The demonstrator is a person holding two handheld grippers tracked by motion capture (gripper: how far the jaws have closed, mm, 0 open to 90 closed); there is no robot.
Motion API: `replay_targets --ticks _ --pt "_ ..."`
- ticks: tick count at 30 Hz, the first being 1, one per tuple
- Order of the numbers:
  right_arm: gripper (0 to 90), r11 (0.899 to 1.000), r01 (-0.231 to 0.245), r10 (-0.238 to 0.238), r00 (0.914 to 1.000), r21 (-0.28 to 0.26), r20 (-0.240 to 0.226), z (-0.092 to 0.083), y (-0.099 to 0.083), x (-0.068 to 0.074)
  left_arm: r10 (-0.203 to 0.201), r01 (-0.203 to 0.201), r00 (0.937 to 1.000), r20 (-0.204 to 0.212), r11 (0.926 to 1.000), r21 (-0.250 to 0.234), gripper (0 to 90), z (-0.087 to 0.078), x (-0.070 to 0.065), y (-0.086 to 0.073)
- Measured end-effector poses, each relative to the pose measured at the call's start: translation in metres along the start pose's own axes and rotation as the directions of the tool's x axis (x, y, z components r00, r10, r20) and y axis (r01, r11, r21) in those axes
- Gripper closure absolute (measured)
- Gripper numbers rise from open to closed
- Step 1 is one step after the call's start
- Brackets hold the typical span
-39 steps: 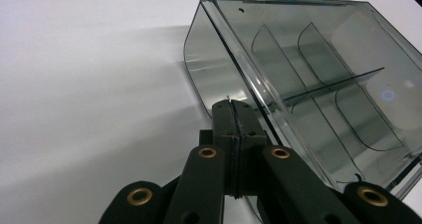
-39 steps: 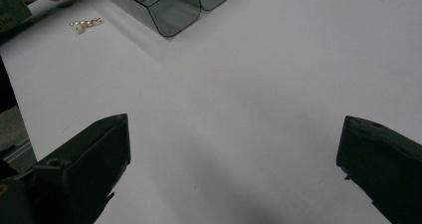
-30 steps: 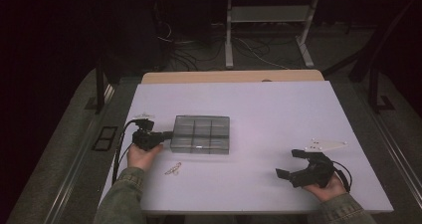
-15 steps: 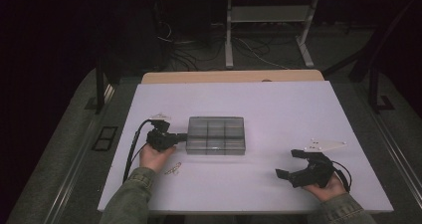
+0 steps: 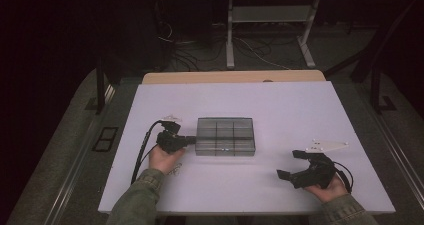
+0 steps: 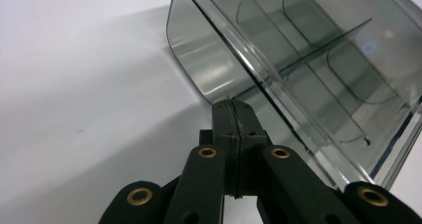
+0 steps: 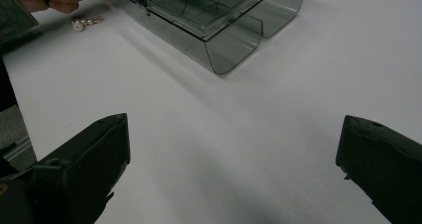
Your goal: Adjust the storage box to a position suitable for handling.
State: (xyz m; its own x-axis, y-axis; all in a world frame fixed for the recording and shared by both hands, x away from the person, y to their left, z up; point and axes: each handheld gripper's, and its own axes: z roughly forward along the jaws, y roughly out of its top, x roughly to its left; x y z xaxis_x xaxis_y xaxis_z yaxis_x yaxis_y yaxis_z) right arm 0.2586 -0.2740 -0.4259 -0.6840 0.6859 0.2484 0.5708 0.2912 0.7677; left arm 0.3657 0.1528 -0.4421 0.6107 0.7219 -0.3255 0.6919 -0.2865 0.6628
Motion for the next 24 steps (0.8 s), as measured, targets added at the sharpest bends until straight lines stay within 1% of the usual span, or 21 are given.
replay_targets --ticks 1,4,6,12,14,19,21,24 --pt "0.5 1.0 0.0 0.0 1.0 -0.001 0.0 0.0 0.0 0.0 -0.005 0.005 1.0 0.004 1.0 0.001 88.8 0.002 -0.002 0.001" --pt "0.5 1.0 0.0 0.0 1.0 -0.003 -0.001 0.0 0.0 0.0 0.005 -0.005 0.9999 0.012 1.0 0.002 88.7 0.006 -0.007 0.003" --pt "0.5 1.0 0.001 -0.001 1.0 -0.003 -0.002 0.0 0.0 0.0 -0.004 0.004 0.9999 0.015 1.0 0.002 88.8 0.009 -0.01 0.004" --pt "0.5 1.0 0.002 -0.002 1.0 -0.003 -0.003 0.0 0.0 0.0 -0.002 0.002 0.9998 0.018 1.0 -0.002 88.8 0.015 -0.016 0.005" --pt "0.5 1.0 0.002 -0.002 1.0 -0.004 -0.003 -0.001 0.0 0.0 -0.001 0.001 0.9997 0.023 1.0 0.003 88.8 0.017 -0.018 0.005" --pt "0.5 1.0 0.002 -0.002 1.0 -0.005 -0.005 -0.001 0.0 0.0 0.016 -0.017 0.9993 0.035 0.9997 0.017 88.7 0.021 -0.023 0.005" --pt "0.5 1.0 0.002 -0.002 1.0 -0.005 -0.005 -0.001 0.0 0.0 0.018 -0.019 0.9994 0.03 0.9996 0.02 88.7 0.022 -0.026 0.006" --pt "0.5 1.0 0.002 -0.002 1.0 -0.004 -0.005 -0.001 0.0 0.0 0.024 -0.025 0.9991 0.034 0.9993 0.028 88.7 0.024 -0.028 0.006"
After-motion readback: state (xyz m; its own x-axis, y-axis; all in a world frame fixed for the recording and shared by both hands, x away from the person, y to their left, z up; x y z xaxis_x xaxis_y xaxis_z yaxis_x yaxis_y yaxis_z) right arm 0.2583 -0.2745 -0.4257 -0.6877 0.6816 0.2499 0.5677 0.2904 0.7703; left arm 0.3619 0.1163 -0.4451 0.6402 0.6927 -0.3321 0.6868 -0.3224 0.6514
